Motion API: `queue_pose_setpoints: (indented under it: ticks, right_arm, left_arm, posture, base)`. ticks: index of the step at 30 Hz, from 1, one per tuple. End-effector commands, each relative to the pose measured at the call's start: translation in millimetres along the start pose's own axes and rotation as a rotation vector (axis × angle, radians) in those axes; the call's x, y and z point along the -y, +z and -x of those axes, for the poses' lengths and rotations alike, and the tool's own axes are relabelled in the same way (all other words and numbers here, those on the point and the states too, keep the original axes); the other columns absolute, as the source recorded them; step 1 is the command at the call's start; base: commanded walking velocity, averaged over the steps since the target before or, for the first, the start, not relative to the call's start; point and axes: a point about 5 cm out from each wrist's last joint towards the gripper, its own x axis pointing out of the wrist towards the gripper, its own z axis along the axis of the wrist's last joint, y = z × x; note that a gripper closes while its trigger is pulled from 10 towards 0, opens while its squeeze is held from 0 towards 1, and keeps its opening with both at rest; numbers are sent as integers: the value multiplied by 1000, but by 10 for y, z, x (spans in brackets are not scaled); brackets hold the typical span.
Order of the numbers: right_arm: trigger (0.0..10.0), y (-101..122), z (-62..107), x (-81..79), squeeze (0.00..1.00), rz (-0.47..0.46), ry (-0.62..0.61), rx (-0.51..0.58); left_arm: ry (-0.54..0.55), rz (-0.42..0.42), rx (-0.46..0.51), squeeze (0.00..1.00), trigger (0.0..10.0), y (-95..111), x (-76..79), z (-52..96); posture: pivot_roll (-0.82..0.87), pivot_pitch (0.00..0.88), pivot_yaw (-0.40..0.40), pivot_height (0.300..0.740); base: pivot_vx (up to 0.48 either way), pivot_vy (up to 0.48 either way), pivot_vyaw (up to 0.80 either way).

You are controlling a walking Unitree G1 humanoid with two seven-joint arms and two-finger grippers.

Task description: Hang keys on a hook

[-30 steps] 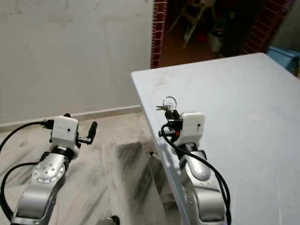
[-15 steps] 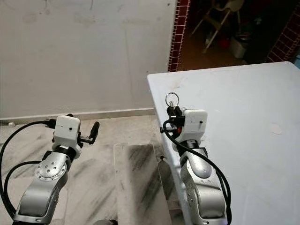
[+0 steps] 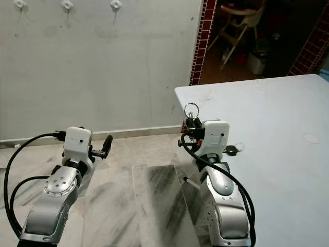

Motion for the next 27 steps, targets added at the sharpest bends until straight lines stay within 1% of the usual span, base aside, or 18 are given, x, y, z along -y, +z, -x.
queue_pose_setpoints:
  ticks: [1, 5, 6, 7, 10, 11, 12, 14, 19, 21, 27]
  right_arm:
    - [10000, 61, -32, -50, 0, -1, 16, 26]
    - [10000, 60, -34, -52, 0, 0, 18, 27]
    - [10000, 62, -36, -53, 0, 0, 18, 28]
    - [10000, 66, -38, -55, 0, 2, 19, 30]
    - [10000, 70, -43, -55, 0, 4, 20, 33]
    - [10000, 71, -48, -57, 0, 5, 20, 34]
    - [10000, 72, -49, -58, 0, 6, 21, 35]
    - [10000, 76, -51, -59, 0, 7, 21, 37]
    - [10000, 79, -51, -58, 0, 11, 23, 41]
    - [10000, 80, -52, -59, 0, 12, 24, 41]
    - [10000, 85, -61, -75, 0, 17, 28, 45]
  left_arm:
    - [20, -4, -11, 0, 10000, -12, -54, 3]
    - [21, 3, -13, 0, 10000, -13, -46, -3]
    - [27, 11, 4, 0, 10000, 4, -63, -11]
    - [4, 15, 23, 0, 10000, 31, -65, -25]
    - [0, 21, 27, 0, 10000, 56, -74, -44]
    - [-24, 61, 32, 0, 10000, 74, -63, -54]
    - [-34, 81, 36, 0, 10000, 81, -58, -53]
    - [-44, 50, 47, 0, 10000, 98, -55, -50]
    - [-59, 90, 58, 0, 10000, 101, -37, -36]
    - [-61, 90, 59, 0, 10000, 102, -37, -36]
    - [-69, 112, 57, 0, 10000, 97, -33, -28]
  posture:
    - [140, 39, -50, 740]
    - [140, 39, -50, 740]
    - [140, 39, -50, 740]
    - [140, 39, -50, 740]
    - [140, 32, -51, 740]
    - [139, 31, -51, 740]
    - [139, 31, -51, 740]
    - [139, 31, -51, 740]
    - [139, 28, -51, 740]
    - [139, 28, -51, 740]
    - [138, 32, -53, 740]
  base:
    - [0, 480, 0]
    - [0, 480, 0]
    - [0, 0, 0]
    - [0, 0, 0]
    - [0, 0, 0]
    - [0, 0, 0]
    - [0, 0, 0]
    - [0, 0, 0]
    - [0, 0, 0]
    - [0, 0, 0]
    - [286, 0, 0]
